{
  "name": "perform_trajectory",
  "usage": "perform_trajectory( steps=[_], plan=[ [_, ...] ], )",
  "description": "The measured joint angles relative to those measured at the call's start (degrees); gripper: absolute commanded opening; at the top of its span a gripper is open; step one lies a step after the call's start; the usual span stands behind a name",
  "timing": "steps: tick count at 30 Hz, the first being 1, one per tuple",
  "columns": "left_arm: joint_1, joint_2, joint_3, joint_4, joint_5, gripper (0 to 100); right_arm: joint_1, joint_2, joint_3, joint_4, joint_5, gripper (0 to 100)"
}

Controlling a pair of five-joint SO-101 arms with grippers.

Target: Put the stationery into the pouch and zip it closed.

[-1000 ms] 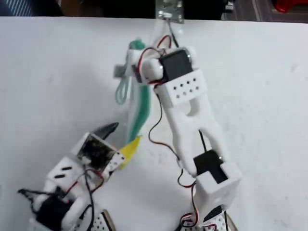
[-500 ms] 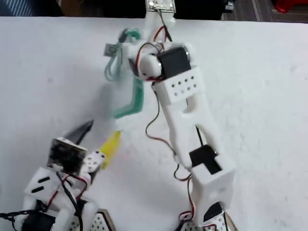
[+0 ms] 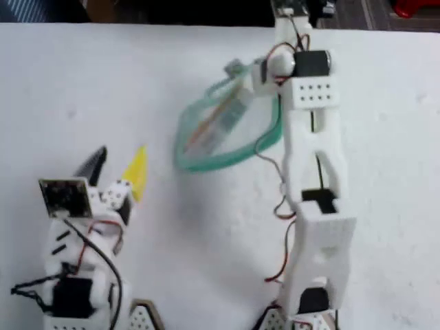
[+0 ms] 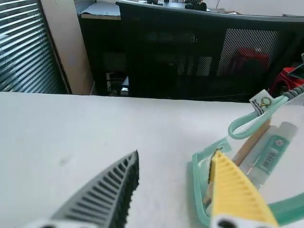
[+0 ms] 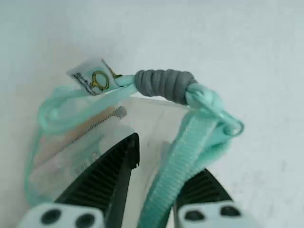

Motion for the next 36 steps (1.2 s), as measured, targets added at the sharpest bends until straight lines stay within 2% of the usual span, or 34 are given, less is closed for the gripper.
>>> perform_trajectory(
  steps=[4,8,12,21,23,27,29,31,36],
  plan=[
    [0.0,-0.1,1.9,-3.2,0.1,26,0.2,4.0,-0.1,-1.1,2.6,1.7],
    [0.2,0.0,2.1,-3.6,0.1,26,0.3,9.5,-0.1,-1.6,3.6,1.7],
    [1.5,0.0,2.5,-3.8,0.1,26,0.2,15.6,0.0,-1.7,8.0,1.7],
    [2.3,0.0,3.6,-4.2,0.1,26,0.2,17.5,0.0,-0.2,9.1,2.3],
    [2.3,0.0,3.6,-4.2,0.1,26,0.2,17.8,0.0,0.0,9.1,9.4],
    [2.3,0.0,3.6,-4.2,0.1,26,0.1,18.4,0.2,2.3,9.5,39.5],
    [2.3,0.0,3.6,-4.2,0.1,26,-0.1,19.2,0.3,2.8,10.3,49.3],
    [2.3,0.0,3.6,-4.2,0.1,26,-0.2,18.8,-0.2,3.5,11.5,52.2],
    [2.3,0.0,3.7,-5.5,0.1,26,1.6,16.3,-4.1,7.8,11.9,52.2]
  ],
)
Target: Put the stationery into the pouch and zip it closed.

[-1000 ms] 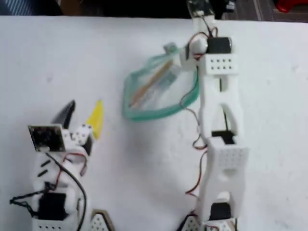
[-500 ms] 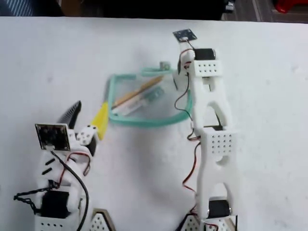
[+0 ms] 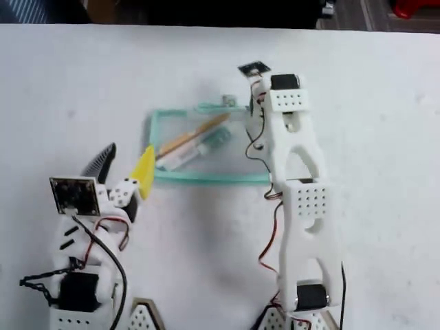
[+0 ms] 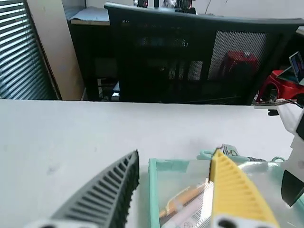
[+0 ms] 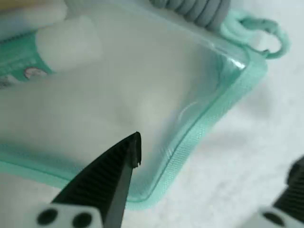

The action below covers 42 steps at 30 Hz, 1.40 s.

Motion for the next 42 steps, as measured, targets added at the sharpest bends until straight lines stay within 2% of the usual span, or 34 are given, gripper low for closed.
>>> perform_trajectory(
  steps=[4,9,12,17,18,21,25,30,35,38,42],
  plan=[
    [0.0,0.0,0.0,-0.8,-0.9,26,4.8,-7.4,-0.5,0.5,-0.8,52.2],
    [0.0,0.0,0.0,-0.6,-7.7,26,8.9,-23.9,5.2,0.5,-0.8,48.8],
    [0.0,0.1,-2.4,3.7,-11.3,26,8.4,-34.4,12.0,0.5,-0.8,34.7],
    [0.0,-0.4,-14.3,15.6,-16.4,25,6.0,-51.1,23.3,0.7,-0.9,2.2],
    [0.0,-0.7,-16.9,17.8,-17.5,23,5.2,-54.2,24.9,0.7,-0.9,0.9],
    [0.0,-0.8,-23.1,22.0,-20.2,17,3.3,-62.5,26.5,0.7,-0.9,7.1],
    [-1.3,2.4,-28.8,22.9,-22.8,10,0.4,-72.6,27.0,0.7,-0.9,3.2],
    [-4.1,17.7,-40.1,29.1,-23.1,2,-4.6,-84.5,27.3,0.7,-0.9,1.8],
    [-4.4,29.7,-55.2,40.0,-23.1,2,-8.3,-97.7,28.2,0.8,-0.9,1.6],
    [-4.4,29.5,-60.0,44.7,-23.1,2,-9.2,-106.0,32.7,0.9,-0.9,1.6],
    [-4.4,25.3,-60.0,46.9,-23.1,2,-9.6,-117.4,43.9,1.0,-0.9,1.6]
  ],
)
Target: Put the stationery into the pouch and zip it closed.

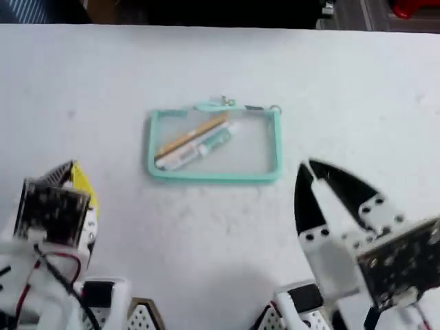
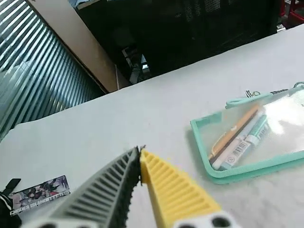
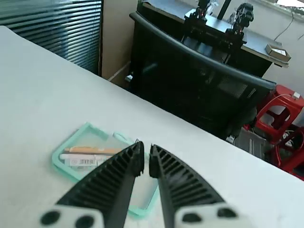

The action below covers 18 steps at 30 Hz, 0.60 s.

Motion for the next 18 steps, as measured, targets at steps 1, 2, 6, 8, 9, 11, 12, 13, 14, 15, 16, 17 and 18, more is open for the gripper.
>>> perform_trajectory(
  steps=[1,2,6,8,9,11,12,13,14,15,16,17,18],
  plan=[
    [0.0,-1.7,0.7,0.0,0.0,2,0.0,-2.5,3.2,0.0,0.0,1.6],
    [0.0,-3.3,1.7,0.0,0.0,2,0.0,-5.1,6.2,0.0,0.0,1.6],
    [0.0,-10.5,7.5,0.0,0.0,2,0.3,-15.6,14.5,0.0,0.0,1.6],
    [0.0,-14.8,10.2,0.0,0.0,2,2.5,-21.3,17.1,0.0,0.0,1.6],
    [0.0,-17.4,11.6,0.0,0.0,2,4.1,-24.2,18.5,-0.3,0.0,1.6],
    [0.0,-22.8,14.0,0.0,0.0,2,7.8,-30.5,21.5,-2.0,0.0,1.6],
    [0.0,-24.9,14.9,0.0,0.0,2,9.7,-33.8,23.2,-3.0,0.0,1.6],
    [0.0,-25.9,15.7,-0.1,0.0,2,11.2,-37.1,24.9,-4.0,0.0,1.6],
    [0.0,-26.0,16.5,-0.1,0.0,2,12.4,-39.4,25.9,-4.5,0.0,1.6],
    [0.1,-25.9,17.5,-0.1,0.0,2,12.7,-39.7,25.9,-4.7,0.0,1.6],
    [0.1,-25.9,18.4,-0.3,0.0,2,12.9,-39.7,26.7,-4.9,0.0,1.6],
    [0.1,-25.9,19.1,-0.9,0.0,2,12.7,-39.7,28.1,-5.3,0.0,1.6],
    [0.1,-25.9,19.8,-1.7,0.0,2,12.8,-39.7,29.1,-5.6,0.0,1.6]
  ],
)
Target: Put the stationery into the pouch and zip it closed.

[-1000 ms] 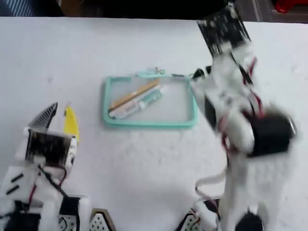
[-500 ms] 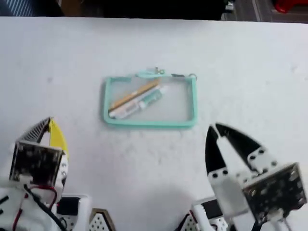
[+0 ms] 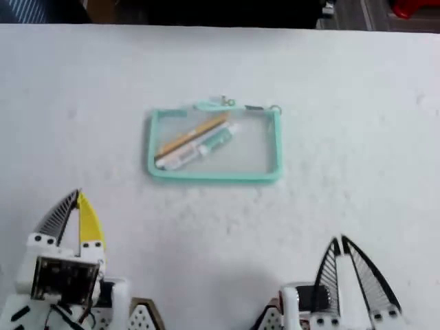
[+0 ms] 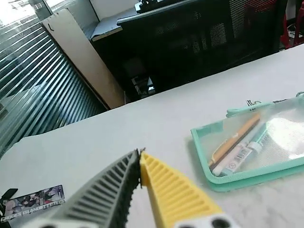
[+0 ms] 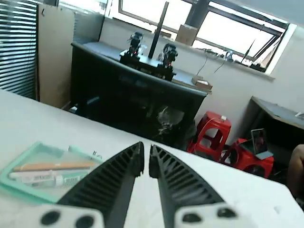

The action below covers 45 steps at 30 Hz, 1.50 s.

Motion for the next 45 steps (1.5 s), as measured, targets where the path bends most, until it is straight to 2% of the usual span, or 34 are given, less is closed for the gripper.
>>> perform_trajectory(
  steps=[8,13,21,26,33,42,45],
  plan=[
    [0.0,0.0,10.5,-7.8,0.0,5,0.4,-0.4,11.7,-6.5,0.0,1.8],
    [0.0,0.0,21.4,-12.5,0.0,5,0.5,-0.4,21.5,-15.1,0.0,1.8],
    [0.0,0.1,33.8,-13.7,0.0,5,0.4,-0.4,39.1,-26.7,0.0,1.8],
    [0.0,0.1,39.4,-14.2,0.0,5,0.5,-0.4,47.8,-29.8,0.0,1.8],
    [0.0,1.2,53.1,-26.8,0.0,5,0.5,-0.4,57.2,-31.4,0.0,1.8],
    [0.0,1.1,53.5,-29.0,0.0,5,0.5,-0.4,74.8,-43.5,0.0,1.8],
    [0.0,1.1,53.5,-28.3,0.0,5,0.5,-0.7,76.1,-45.5,0.0,1.8]
  ],
)
